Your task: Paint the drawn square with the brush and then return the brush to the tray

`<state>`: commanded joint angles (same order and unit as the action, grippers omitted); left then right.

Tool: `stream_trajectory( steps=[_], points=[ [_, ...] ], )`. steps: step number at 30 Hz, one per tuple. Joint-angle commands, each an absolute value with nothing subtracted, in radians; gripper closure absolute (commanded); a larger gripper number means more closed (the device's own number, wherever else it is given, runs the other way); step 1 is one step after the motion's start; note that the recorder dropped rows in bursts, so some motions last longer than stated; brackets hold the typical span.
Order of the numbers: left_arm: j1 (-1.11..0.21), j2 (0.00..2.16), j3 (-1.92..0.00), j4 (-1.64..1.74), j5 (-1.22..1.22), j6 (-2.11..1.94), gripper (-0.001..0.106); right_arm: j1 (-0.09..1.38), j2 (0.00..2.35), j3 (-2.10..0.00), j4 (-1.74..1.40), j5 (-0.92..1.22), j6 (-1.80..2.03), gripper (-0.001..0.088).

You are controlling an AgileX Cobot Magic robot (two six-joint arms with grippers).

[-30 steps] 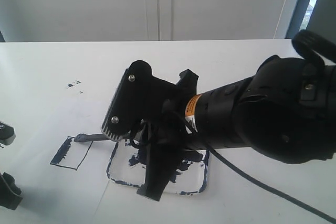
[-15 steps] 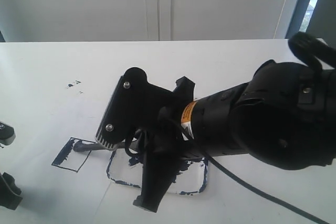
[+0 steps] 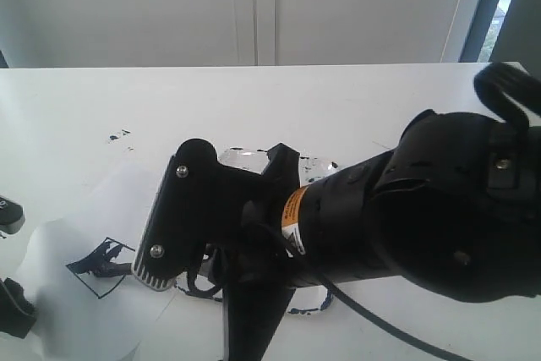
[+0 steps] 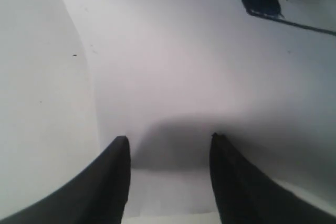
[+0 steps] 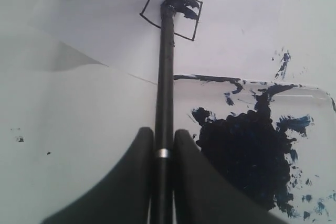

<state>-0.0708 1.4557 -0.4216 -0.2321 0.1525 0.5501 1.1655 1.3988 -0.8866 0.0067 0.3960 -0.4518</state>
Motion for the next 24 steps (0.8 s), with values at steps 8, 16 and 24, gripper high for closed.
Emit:
stream_trajectory(
  steps=[8,16,24],
  points=[
    [-0.071,1.351,-0.422,-0.185,0.207,0.550,0.053,1.163,1.386,-0.887,-0.023,0.304,-0.445,0.0868],
    [-0.071,1.275,-0.422,-0.143,0.255,0.477,0.053,1.163,1.349,-0.887,-0.027,0.263,-0.443,0.0868],
    [-0.071,1.268,-0.422,-0.254,0.262,0.288,0.053,1.157,1.363,-0.887,-0.027,0.260,-0.410,0.0868]
  ],
)
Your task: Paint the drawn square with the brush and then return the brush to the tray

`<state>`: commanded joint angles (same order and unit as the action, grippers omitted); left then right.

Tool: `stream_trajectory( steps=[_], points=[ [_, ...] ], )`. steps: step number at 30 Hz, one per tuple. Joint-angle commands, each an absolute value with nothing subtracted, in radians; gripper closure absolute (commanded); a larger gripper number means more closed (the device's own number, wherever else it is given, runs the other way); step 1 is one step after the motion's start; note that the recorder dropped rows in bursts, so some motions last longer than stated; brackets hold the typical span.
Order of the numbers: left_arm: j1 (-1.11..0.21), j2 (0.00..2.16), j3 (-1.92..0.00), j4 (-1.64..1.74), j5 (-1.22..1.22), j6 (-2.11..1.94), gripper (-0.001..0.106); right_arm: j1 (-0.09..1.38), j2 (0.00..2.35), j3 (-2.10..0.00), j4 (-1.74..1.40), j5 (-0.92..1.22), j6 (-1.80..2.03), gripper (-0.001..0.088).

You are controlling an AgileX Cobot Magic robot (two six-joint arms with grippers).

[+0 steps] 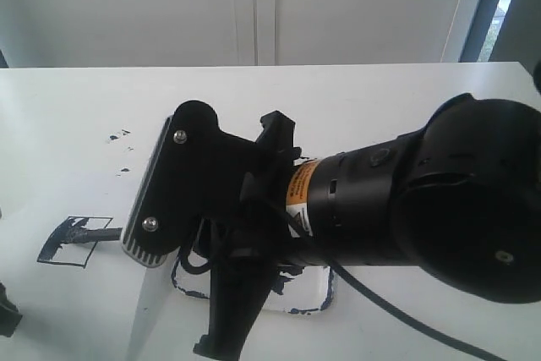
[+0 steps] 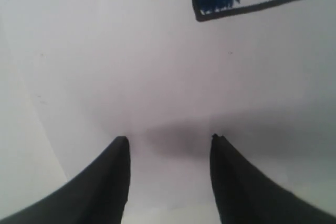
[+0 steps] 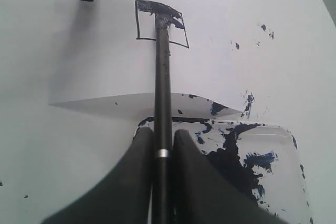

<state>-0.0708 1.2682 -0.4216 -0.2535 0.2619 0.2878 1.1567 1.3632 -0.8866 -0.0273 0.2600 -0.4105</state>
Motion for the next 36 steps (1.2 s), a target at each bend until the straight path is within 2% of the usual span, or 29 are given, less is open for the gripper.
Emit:
stream_trajectory(
  steps=[13,22,36],
  points=[
    [-0.071,1.277,-0.420,-0.352,0.329,0.290,0.053,1.155,1.414,-0.887,-0.027,0.219,-0.405,0.0868],
    [-0.071,1.382,-0.418,-0.346,0.281,0.294,0.053,1.155,1.414,-0.887,-0.027,0.230,-0.404,0.0868],
    [-0.071,1.440,-0.418,-0.110,0.335,0.345,0.053,1.155,1.414,-0.887,-0.057,0.242,-0.404,0.0868]
  ],
)
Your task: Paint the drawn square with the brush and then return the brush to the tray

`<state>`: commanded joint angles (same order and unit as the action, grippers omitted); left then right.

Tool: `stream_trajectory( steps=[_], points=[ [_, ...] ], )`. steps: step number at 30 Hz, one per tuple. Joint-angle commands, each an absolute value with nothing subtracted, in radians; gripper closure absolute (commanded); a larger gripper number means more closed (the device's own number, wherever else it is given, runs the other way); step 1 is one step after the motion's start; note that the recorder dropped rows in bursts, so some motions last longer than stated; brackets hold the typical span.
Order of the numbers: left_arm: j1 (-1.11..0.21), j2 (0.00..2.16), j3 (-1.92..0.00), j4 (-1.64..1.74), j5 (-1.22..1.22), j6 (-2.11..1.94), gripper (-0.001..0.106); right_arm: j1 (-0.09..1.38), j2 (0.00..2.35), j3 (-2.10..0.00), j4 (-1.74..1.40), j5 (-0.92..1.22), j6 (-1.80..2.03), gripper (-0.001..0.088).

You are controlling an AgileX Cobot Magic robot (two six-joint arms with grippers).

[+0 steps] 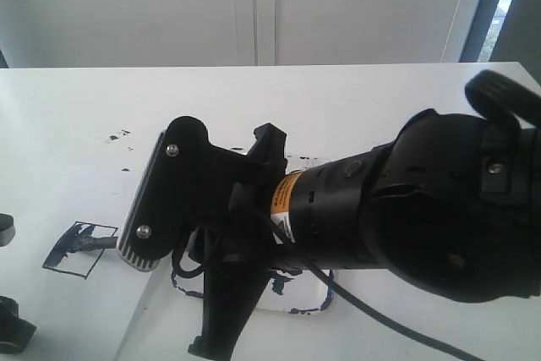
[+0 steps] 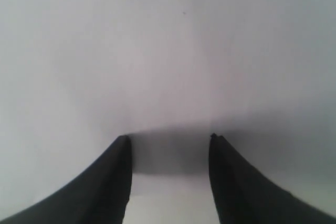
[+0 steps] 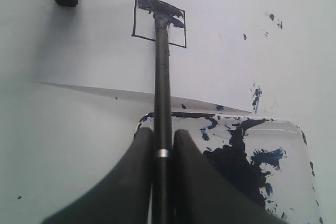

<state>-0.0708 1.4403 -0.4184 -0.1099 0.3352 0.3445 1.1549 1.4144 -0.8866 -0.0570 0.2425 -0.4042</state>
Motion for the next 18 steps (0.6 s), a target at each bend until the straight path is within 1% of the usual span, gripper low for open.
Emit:
stream_trajectory(
  steps=[5,15,18],
  points=[
    [-0.071,1.445,-0.418,-0.034,0.336,0.384,0.053,1.155,1.414,-0.887,-0.067,0.238,-0.404,0.0868],
    [-0.071,1.445,-0.418,-0.032,0.276,0.466,0.053,1.157,1.399,-0.887,0.019,0.291,-0.404,0.0868],
    [-0.071,1.445,-0.418,-0.032,0.261,0.472,0.053,1.194,1.397,-0.887,0.024,0.291,-0.409,0.0868]
  ],
)
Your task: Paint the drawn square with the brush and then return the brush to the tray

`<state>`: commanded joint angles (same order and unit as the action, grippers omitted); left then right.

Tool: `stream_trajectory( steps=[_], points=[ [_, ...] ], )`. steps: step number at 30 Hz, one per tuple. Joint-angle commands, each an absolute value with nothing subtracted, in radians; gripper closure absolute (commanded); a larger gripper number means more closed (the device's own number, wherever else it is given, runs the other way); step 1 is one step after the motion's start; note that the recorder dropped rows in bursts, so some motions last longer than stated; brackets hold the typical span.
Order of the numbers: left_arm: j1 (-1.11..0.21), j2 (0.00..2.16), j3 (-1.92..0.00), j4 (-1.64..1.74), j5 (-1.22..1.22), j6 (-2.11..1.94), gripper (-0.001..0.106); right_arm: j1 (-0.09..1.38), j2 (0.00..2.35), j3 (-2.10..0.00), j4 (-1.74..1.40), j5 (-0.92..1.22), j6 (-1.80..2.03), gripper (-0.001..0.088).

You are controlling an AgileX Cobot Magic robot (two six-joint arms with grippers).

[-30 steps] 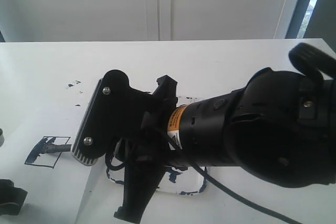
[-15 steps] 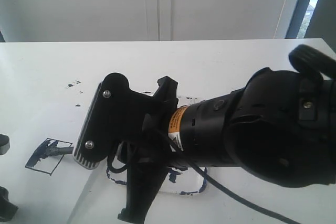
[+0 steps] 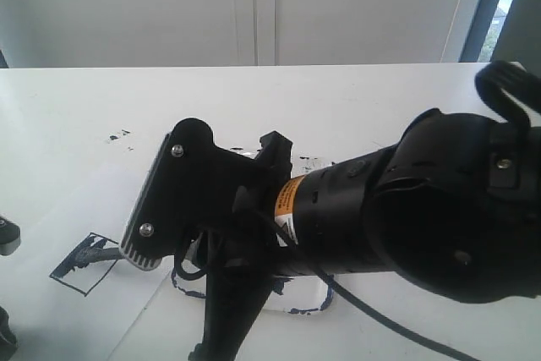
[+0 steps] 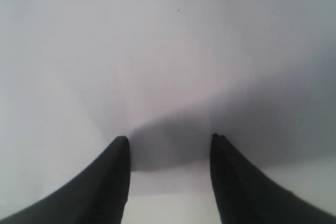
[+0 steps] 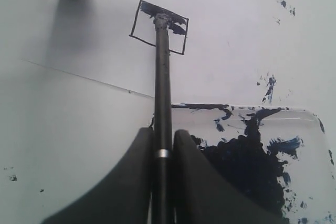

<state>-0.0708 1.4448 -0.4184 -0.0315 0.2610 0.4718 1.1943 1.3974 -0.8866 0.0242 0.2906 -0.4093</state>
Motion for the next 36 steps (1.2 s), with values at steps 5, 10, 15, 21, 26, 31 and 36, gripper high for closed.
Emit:
stream_trajectory(
  steps=[5,10,15,21,26,31,36],
  points=[
    [-0.071,1.445,-0.418,-0.032,0.259,0.472,0.053,1.227,1.397,-0.887,0.024,0.293,-0.423,0.0868],
    [-0.071,1.445,-0.418,-0.032,0.261,0.472,0.053,1.227,1.397,-0.887,0.022,0.293,-0.423,0.0868],
    [-0.071,1.445,-0.418,-0.036,0.261,0.470,0.053,1.225,1.399,-0.887,0.008,0.291,-0.423,0.0868],
    [-0.071,1.445,-0.418,-0.036,0.267,0.468,0.053,1.221,1.411,-0.887,-0.023,0.287,-0.419,0.0868],
    [-0.071,1.445,-0.418,-0.036,0.269,0.468,0.053,1.204,1.438,-0.887,-0.032,0.280,-0.415,0.0868],
    [-0.071,1.445,-0.418,-0.040,0.269,0.468,0.053,1.204,1.443,-0.887,-0.034,0.251,-0.407,0.0868],
    [-0.071,1.445,-0.418,-0.040,0.277,0.468,0.053,1.181,1.443,-0.887,-0.038,0.257,-0.400,0.0868]
  ],
)
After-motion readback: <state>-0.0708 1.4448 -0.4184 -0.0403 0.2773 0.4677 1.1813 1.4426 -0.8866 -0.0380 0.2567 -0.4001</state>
